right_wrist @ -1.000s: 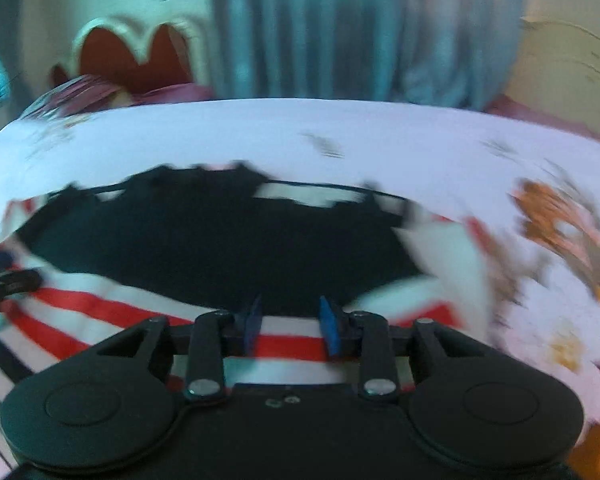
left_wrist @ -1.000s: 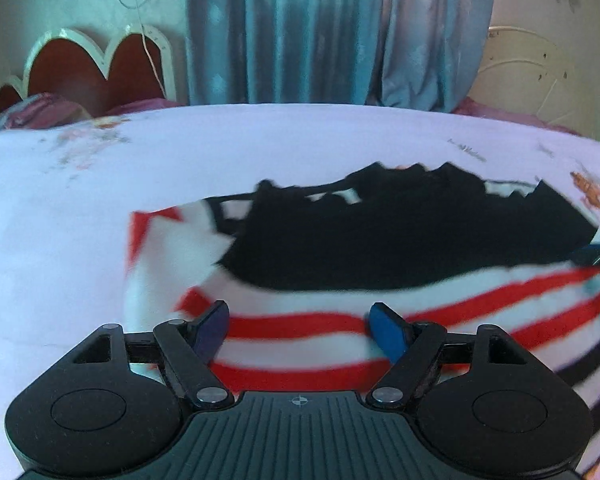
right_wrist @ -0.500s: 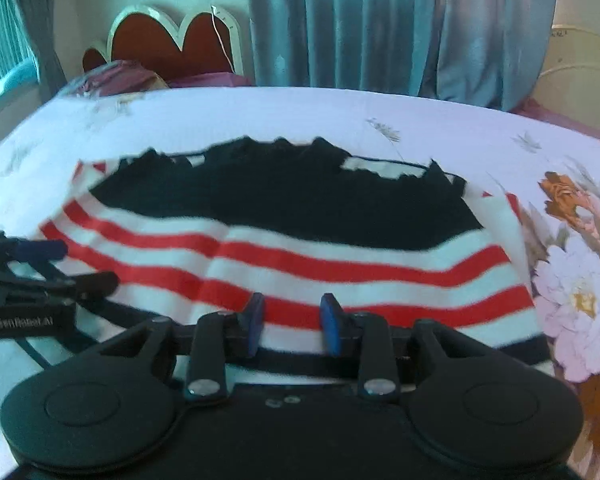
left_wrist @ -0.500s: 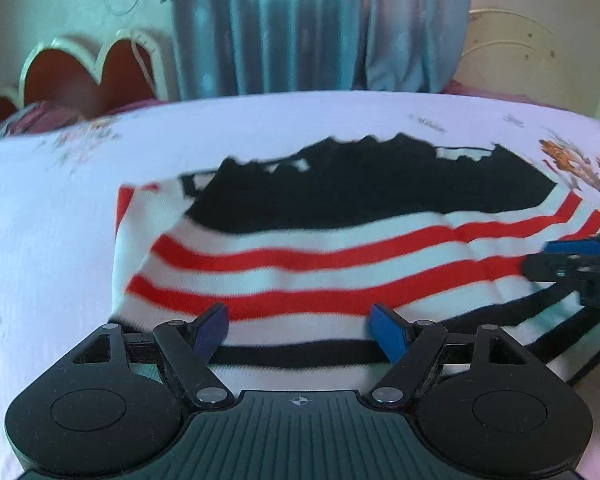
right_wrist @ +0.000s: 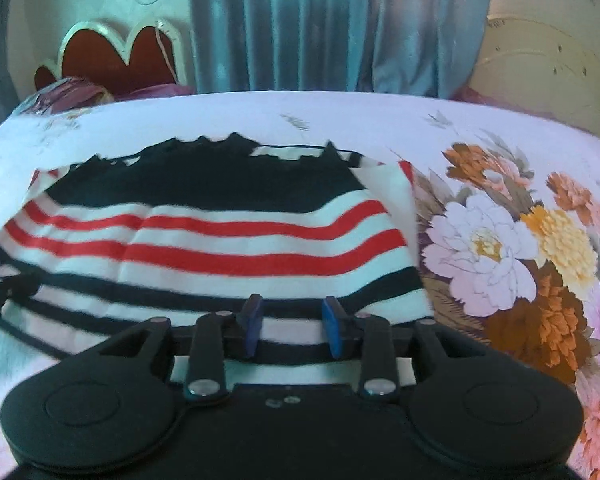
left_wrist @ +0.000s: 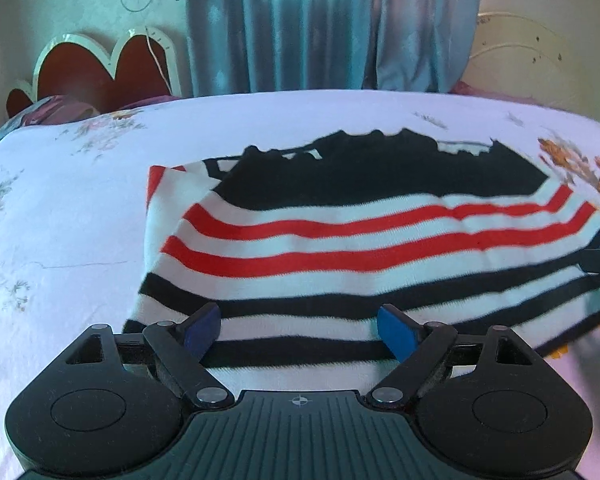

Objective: Fold small clothes
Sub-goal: 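Withdraw both open grippers and reposition them over the half-folded sweater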

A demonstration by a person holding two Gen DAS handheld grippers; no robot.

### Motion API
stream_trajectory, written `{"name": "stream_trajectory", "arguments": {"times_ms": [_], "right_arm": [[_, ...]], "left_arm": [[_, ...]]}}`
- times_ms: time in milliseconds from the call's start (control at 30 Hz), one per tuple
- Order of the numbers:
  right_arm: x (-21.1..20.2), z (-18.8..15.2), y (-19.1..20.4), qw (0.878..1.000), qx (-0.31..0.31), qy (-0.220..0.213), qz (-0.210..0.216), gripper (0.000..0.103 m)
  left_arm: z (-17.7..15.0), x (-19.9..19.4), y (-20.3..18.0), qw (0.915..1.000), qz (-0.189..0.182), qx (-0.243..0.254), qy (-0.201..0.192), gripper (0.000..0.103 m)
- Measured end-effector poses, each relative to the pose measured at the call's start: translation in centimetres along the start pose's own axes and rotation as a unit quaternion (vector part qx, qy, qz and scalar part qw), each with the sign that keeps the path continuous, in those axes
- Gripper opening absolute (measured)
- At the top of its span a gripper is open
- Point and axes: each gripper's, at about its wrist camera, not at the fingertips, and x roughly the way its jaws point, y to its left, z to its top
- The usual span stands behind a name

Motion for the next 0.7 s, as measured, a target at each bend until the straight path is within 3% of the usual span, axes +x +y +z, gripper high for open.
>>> {"name": "stream_trajectory", "arguments": {"times_ms": [100,300,467,700], "right_arm": [[0.8,-1.1,0.2,0.999,-0.009,0.018,-0.027,0.034],[-0.2,-1.2,-0.5,0.999,0.015,0.008,-0.042,0.037],[0.8,-1.7,-0.6,0.998,0.007,0.03,-0.054,0.037],[-2.8,-1.9,-0.8,0.997,0.054,0.021,-0.044,0.04]], "left_arm": [[-0.6,0.9,0.2,0.9999,0.0,-0.004,0.015,0.087],[-0.6,1.2,0.0,0.9999,0.005,0.0,0.016,0.091],[-0.7,1.3,-0.1,0.9998,0.008,0.005,0.015,0.092],[-0.5,1.0,-0.4,0.9996,0.012,0.009,0.023,0.092]]}}
